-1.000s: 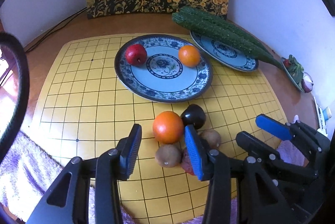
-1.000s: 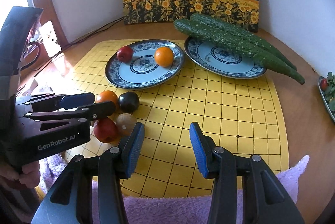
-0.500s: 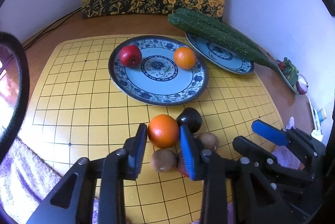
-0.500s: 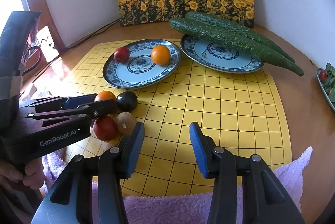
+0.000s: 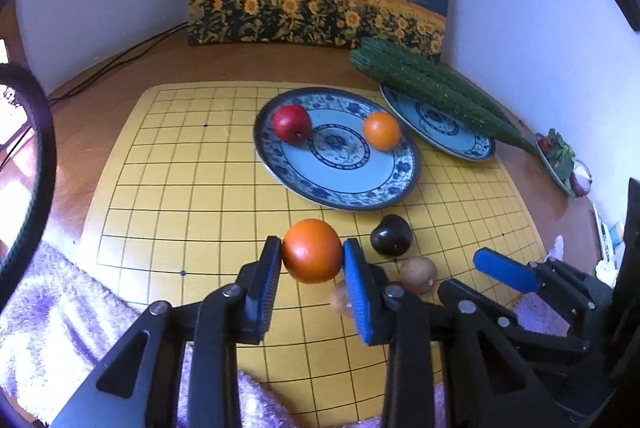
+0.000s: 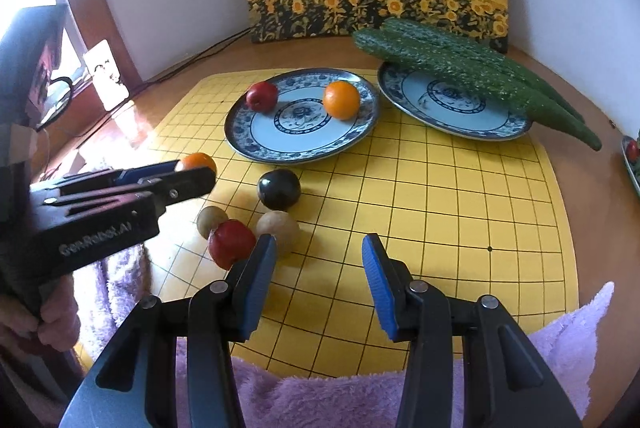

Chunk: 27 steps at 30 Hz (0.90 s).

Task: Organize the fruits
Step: 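Lift the small orange with the left tool while the right tool grasps the tan round fruit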

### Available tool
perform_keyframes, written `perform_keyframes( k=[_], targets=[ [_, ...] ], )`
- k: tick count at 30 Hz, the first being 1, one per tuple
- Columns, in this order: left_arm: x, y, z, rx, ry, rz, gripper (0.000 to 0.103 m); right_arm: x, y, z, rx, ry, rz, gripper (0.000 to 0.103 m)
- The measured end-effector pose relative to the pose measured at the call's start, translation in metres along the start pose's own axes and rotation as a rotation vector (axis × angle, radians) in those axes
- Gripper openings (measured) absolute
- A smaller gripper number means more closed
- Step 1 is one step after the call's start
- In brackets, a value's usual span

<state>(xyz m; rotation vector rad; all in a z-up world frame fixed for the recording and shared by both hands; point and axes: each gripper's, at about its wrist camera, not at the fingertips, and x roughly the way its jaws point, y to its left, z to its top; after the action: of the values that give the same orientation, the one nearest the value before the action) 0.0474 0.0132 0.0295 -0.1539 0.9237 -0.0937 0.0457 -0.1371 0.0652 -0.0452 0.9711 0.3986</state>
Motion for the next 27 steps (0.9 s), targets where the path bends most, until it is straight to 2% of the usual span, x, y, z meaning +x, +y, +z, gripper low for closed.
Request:
perform_keyframes(
  k=[4,13,20,24,27],
  targets=[
    [-0.004,0.004,-0.001,-0.006,-0.009,-0.005,0.033,0.007,0.002,0.001,-0.001,0.021,-0.015,0.046],
    [-0.006,0.005,-0.003,0.0,-0.009,-0.01,0.033,0.018,0.016,0.006,-0.031,0.038,0.008,0.046],
    [-0.005,0.007,-0.004,-0.005,-0.008,-0.007,0.033,0.023,0.019,0.007,-0.024,0.026,0.024,0.045],
    [-0.005,0.008,-0.005,-0.009,-0.007,-0.006,0.033,0.025,0.018,0.007,-0.022,0.023,0.033,0.029],
    [-0.005,0.008,-0.005,-0.009,-0.008,-0.006,0.033,0.025,0.019,0.006,-0.024,0.02,0.038,0.028]
  ],
)
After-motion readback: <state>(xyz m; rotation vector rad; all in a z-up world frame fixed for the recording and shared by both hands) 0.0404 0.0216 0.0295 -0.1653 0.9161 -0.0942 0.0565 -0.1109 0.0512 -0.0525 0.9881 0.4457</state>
